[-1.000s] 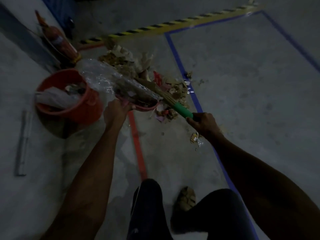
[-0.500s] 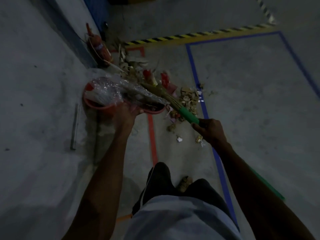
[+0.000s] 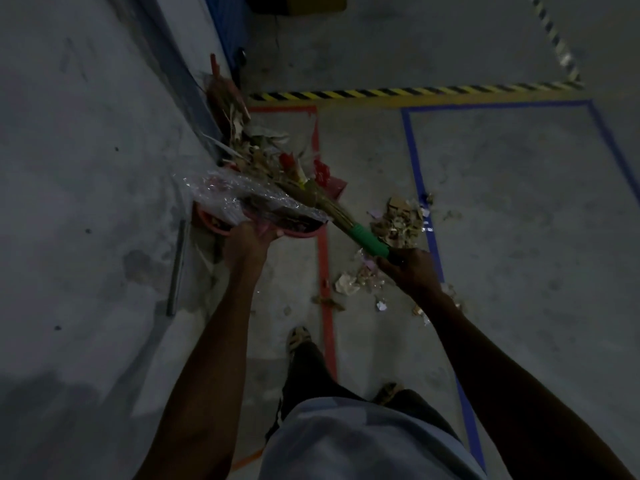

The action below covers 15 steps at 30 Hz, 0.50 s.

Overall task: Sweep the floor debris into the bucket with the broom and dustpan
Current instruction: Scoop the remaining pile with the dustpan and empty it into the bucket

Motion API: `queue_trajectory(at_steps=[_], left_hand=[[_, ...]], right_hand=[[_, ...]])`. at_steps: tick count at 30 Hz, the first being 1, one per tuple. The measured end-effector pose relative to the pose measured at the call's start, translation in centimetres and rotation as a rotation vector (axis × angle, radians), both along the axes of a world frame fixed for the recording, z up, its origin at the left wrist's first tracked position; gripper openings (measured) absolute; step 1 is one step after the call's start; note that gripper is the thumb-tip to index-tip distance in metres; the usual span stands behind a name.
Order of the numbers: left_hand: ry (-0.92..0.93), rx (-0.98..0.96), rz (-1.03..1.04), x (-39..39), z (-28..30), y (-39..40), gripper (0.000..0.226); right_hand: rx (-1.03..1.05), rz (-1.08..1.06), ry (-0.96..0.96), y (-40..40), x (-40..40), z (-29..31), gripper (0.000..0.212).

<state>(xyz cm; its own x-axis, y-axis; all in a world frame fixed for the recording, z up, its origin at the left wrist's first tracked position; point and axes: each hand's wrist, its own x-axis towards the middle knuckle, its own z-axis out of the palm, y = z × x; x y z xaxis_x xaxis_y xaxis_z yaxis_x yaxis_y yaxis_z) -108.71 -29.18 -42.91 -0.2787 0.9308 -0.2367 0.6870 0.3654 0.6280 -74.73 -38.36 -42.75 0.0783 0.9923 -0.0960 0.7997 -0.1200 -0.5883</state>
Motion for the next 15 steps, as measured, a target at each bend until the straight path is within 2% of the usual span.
queue_trajectory(at_steps=[2, 5, 7, 9, 11, 13, 15], left_hand=[[-0.076, -0.042, 0.041, -1.3, 1.6, 1.7, 0.075], [-0.497, -0.050, 0.195, -2.5, 6.4, 4.1, 0.059], [-0.730, -0.081, 0.316, -4.0, 7.5, 6.1, 0.049], [-0.664, -0.070, 0.284, -5.5, 7.0, 7.7, 0.046], [-0.370, -0.079, 0.187, -7.5, 5.4, 9.1, 0.051], [-0.050, -0.102, 0.099, -9.4, 3.0, 10.5, 0.075], [0.112, -0.091, 0.073, -11.7, -0.8, 12.1, 0.089]], right_hand=[[-0.040, -0.009, 0.000, 2.3, -2.4, -0.2, 0.034], [-0.055, 0.019, -0.023, 5.4, -5.7, -0.3, 0.038], [-0.052, 0.045, -0.011, 7.5, -7.7, -0.2, 0.039], [-0.078, 0.084, -0.018, 9.6, -9.3, 0.0, 0.029], [-0.107, 0.112, -0.026, 11.6, -10.8, 0.1, 0.021], [-0.117, 0.120, -0.030, 13.2, -12.1, -0.2, 0.023], [-0.138, 0.150, -0.037, 15.0, -13.1, -0.8, 0.026]])
